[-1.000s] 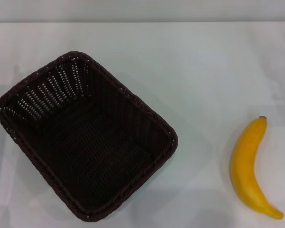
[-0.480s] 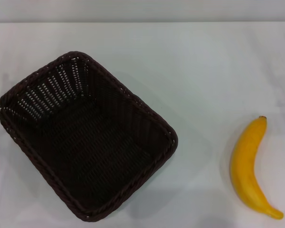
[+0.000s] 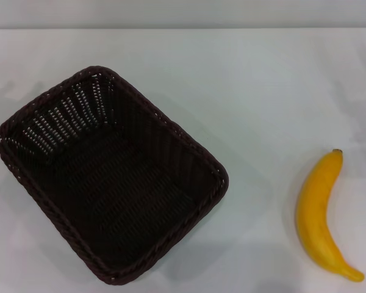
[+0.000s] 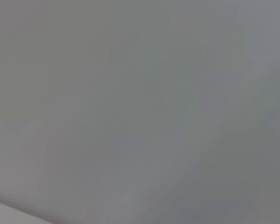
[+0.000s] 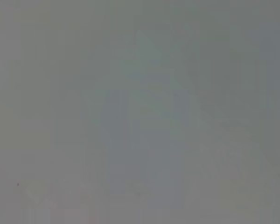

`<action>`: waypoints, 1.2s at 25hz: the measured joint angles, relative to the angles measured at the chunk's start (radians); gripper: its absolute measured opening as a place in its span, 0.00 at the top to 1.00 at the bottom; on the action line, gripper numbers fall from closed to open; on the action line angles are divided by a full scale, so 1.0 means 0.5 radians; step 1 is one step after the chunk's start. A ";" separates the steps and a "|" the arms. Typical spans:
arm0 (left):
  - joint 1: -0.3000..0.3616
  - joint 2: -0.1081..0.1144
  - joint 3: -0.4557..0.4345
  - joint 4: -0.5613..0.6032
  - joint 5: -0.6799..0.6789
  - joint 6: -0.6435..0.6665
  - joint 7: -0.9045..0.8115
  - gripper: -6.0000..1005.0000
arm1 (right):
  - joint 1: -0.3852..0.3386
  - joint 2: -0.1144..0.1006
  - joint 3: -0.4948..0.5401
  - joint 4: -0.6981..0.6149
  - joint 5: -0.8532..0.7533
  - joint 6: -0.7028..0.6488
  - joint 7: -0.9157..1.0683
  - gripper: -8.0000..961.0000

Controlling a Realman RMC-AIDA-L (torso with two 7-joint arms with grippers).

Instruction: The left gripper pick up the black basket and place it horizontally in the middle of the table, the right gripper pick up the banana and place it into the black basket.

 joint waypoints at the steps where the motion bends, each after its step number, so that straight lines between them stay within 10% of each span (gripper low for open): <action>1: -0.010 0.059 0.046 0.061 0.091 -0.069 -0.172 0.14 | 0.001 -0.001 -0.002 0.000 0.000 0.000 0.000 0.10; 6: -0.116 0.312 0.181 0.337 0.564 -0.472 -0.893 0.14 | 0.014 -0.003 -0.012 0.004 0.006 0.000 0.001 0.10; 15: -0.629 0.475 0.207 0.600 1.507 -0.927 -1.170 0.14 | 0.039 -0.006 -0.011 0.014 0.002 -0.009 0.001 0.10; 23: -1.025 0.368 0.292 0.479 2.207 -0.947 -1.200 0.15 | 0.035 -0.002 -0.014 0.009 0.011 0.000 0.001 0.10; 30: -1.090 0.264 0.555 0.414 2.305 -0.820 -1.205 0.15 | 0.023 -0.001 -0.011 0.005 0.015 0.000 0.001 0.10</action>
